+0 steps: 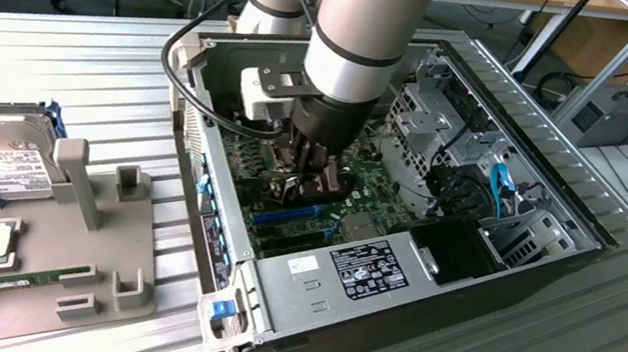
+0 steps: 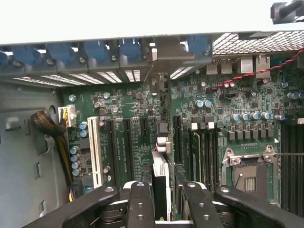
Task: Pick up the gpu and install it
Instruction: 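Insert the gpu into the slot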
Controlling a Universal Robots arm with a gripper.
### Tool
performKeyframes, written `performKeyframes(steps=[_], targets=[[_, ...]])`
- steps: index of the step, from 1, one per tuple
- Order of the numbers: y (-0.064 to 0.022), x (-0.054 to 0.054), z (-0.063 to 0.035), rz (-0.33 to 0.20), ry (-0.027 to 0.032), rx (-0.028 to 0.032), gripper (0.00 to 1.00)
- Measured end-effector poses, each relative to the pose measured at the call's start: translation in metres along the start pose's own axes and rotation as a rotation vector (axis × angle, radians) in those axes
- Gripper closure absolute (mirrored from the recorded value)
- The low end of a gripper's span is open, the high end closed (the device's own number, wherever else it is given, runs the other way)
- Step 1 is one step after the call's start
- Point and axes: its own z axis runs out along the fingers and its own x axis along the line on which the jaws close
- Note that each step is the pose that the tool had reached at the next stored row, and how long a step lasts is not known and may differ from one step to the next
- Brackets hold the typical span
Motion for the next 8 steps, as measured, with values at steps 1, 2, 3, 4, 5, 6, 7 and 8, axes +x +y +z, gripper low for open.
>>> performKeyframes(steps=[1,2,3,4,5,6,7,8], targets=[[0.0008,-0.0003,0.0005,0.0,-0.0001,0.0,0.71],[0.0017,-0.0005,0.0013,0.0,0.0,0.0001,0.71],[0.002,-0.0005,0.0024,0.0,0.0,0.0001,0.71],[0.0021,-0.0004,0.0043,0.0,0.0,0.0,0.71],[0.0022,-0.0004,0.0055,0.0,0.0001,0.0,0.71],[0.0022,-0.0003,0.0066,0.0,0.0001,0.0,0.71],[0.0023,-0.0003,0.0076,0.0,0.0001,0.0,0.71],[0.0024,-0.0002,0.0086,0.0,0.0,0.0,0.71]])
